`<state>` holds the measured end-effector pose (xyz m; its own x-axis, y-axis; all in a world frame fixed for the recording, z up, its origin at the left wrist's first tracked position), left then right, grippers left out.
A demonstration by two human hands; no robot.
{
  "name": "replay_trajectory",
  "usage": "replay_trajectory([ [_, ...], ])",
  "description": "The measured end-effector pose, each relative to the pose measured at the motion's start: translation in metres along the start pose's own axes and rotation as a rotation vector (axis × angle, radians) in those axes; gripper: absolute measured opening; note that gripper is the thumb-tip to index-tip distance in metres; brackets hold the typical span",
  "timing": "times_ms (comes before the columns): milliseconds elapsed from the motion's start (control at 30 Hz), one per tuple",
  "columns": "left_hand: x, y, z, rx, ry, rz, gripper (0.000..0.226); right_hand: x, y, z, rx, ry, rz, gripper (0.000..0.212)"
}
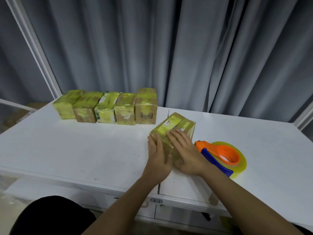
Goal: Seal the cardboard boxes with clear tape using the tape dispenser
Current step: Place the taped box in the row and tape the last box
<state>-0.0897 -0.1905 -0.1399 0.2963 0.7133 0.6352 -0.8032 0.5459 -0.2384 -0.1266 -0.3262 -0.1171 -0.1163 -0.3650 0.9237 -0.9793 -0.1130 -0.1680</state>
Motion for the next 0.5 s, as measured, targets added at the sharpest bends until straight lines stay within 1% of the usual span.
replay_trajectory([
  [33, -0.002, -0.003, 0.001, 0.033, -0.007, -0.008, 0.090, 0.006, 0.002, -0.001, -0.022, -0.065, -0.069, 0.100],
  [67, -0.003, -0.005, 0.003, 0.059, -0.027, -0.002, 0.100, 0.013, 0.005, 0.000, -0.043, -0.142, -0.099, 0.103],
  [100, -0.004, -0.008, 0.004, 0.088, -0.054, 0.018, 0.109, 0.019, 0.008, 0.002, -0.053, -0.202, -0.081, 0.103],
  [133, -0.005, -0.011, 0.004, 0.116, -0.075, 0.047, 0.114, 0.024, 0.011, 0.003, -0.062, -0.239, -0.028, 0.101],
  [167, -0.004, -0.015, 0.004, 0.140, -0.084, 0.074, 0.112, 0.028, 0.014, 0.006, -0.073, -0.258, 0.058, 0.099],
  [233, 0.003, -0.023, -0.002, 0.140, -0.067, 0.074, 0.094, 0.032, 0.016, 0.014, -0.122, -0.312, 0.275, 0.092],
  [300, 0.017, -0.027, -0.012, 0.078, -0.042, 0.048, 0.080, 0.035, 0.013, 0.020, -0.256, -0.390, 0.417, 0.080],
  [333, 0.025, -0.028, -0.019, 0.044, -0.051, 0.042, 0.078, 0.035, 0.010, 0.022, -0.348, -0.458, 0.433, 0.074],
  [400, 0.042, -0.026, -0.029, 0.032, -0.110, 0.048, 0.075, 0.033, 0.003, 0.020, -0.516, -0.702, 0.417, 0.065],
  [433, 0.051, -0.024, -0.033, 0.046, -0.163, 0.073, 0.072, 0.028, 0.000, 0.017, -0.563, -0.818, 0.414, 0.060],
  [467, 0.059, -0.023, -0.036, 0.070, -0.232, 0.114, 0.069, 0.024, -0.002, 0.011, -0.578, -0.875, 0.423, 0.052],
  [500, 0.067, -0.022, -0.036, 0.105, -0.312, 0.171, 0.066, 0.020, -0.004, 0.004, -0.574, -0.868, 0.435, 0.044],
])
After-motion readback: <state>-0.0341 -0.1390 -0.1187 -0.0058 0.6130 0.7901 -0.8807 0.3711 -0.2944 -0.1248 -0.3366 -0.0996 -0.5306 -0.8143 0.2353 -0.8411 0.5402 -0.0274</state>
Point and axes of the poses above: each hand's wrist, its own y-axis away from the middle knuckle, its own x-axis out of the back of the hand, z = x × y, the point moved 2 cm from there along -y, towards the middle knuckle, and after that the axes turned 6 degrees about -y, right-handed, at the moved point
